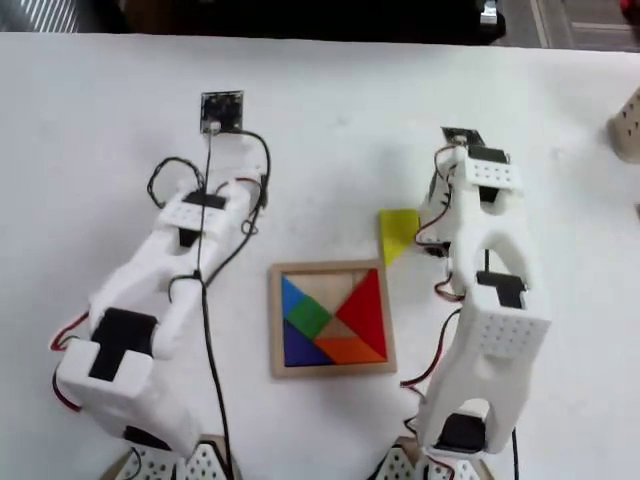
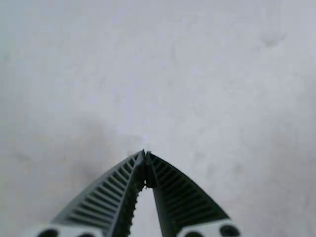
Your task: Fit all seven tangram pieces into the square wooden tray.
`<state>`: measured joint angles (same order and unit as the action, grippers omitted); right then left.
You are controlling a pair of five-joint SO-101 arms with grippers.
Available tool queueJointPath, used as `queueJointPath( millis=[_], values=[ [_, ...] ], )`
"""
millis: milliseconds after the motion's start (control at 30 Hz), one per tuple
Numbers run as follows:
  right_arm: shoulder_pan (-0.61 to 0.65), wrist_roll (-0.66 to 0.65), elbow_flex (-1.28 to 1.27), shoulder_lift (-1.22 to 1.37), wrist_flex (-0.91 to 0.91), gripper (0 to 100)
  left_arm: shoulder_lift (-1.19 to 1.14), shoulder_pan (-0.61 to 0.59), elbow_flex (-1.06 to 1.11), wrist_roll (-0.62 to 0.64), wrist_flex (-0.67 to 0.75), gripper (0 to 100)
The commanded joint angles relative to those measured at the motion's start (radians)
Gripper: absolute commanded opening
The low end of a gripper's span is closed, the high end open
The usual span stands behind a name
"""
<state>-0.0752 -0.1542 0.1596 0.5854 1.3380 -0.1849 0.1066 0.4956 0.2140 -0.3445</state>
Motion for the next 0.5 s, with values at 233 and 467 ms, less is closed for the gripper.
queueJointPath(
  millis=[233,467],
  values=[
    [0.102,0.071,0.288,0.137,-0.005,1.8,0.013,-0.045,-0.06,0.018,0.021,2],
    [0.243,0.068,0.496,0.239,0.116,1.8,0.007,-0.074,-0.089,0.018,0.021,2]
  ],
)
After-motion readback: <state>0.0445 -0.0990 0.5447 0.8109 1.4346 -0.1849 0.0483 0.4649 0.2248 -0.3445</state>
